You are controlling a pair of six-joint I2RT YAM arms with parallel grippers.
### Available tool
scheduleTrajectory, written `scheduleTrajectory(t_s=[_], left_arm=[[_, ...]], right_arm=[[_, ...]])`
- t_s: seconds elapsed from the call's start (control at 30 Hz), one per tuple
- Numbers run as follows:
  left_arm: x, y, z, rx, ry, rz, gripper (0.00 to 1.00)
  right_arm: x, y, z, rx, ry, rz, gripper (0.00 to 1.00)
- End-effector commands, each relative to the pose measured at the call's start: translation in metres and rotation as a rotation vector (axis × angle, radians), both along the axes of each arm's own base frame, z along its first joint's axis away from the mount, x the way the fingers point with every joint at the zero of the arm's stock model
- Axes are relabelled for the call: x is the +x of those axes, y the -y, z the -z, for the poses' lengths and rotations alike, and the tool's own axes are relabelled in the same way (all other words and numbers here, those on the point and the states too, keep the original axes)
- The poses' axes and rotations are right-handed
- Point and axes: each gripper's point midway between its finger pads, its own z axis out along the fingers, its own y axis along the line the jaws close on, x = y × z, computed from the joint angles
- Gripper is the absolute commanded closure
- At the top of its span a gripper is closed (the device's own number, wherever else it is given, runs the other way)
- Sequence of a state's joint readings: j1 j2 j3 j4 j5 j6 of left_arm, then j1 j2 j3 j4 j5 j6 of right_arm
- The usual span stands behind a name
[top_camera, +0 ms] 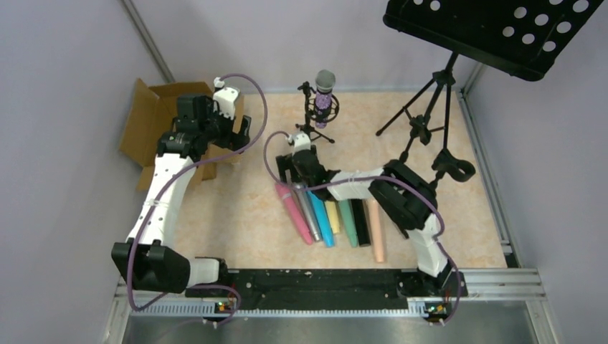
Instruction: Attach the microphones to the stand
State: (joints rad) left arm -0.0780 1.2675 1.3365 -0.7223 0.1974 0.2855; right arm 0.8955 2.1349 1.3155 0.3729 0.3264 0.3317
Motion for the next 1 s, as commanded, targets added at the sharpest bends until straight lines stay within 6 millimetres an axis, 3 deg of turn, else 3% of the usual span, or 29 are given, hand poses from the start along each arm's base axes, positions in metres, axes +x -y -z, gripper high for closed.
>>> scheduleTrajectory(t_s=[0.0, 0.2, 0.3, 0.5, 0.77, 0.97], left_arm=[[0.055, 0.040, -0.056, -0.167, 0.247, 0.197, 0.01], [0.102, 0.077, -0.048, -0.277, 0.280, 0.408, 0.01], [0.118, 0.097, -0.046, -0.360, 0.302, 0.528, 0.01], [0.148, 0.124, -0.041, -0.498, 0.336, 0.704, 0.03], [0.155, 0.156, -0.023, -0.625, 0.335, 0.950, 0.06], [0.146, 0.181, -0.002, -0.643, 0.317, 1.071, 0.07]], right_arm=[[-0.035, 0.011, -0.043, 0.015, 0.063, -0.058, 0.10], [-0.087, 0.021, -0.061, 0.028, 0.050, -0.154, 0.10], [-0.100, 0.029, -0.077, 0.044, 0.062, -0.179, 0.13], [-0.110, 0.044, -0.144, 0.121, 0.177, -0.211, 0.21], [-0.123, 0.107, -0.232, 0.220, 0.367, -0.117, 0.29], [-0.119, 0.140, -0.273, 0.221, 0.434, -0.023, 0.34]])
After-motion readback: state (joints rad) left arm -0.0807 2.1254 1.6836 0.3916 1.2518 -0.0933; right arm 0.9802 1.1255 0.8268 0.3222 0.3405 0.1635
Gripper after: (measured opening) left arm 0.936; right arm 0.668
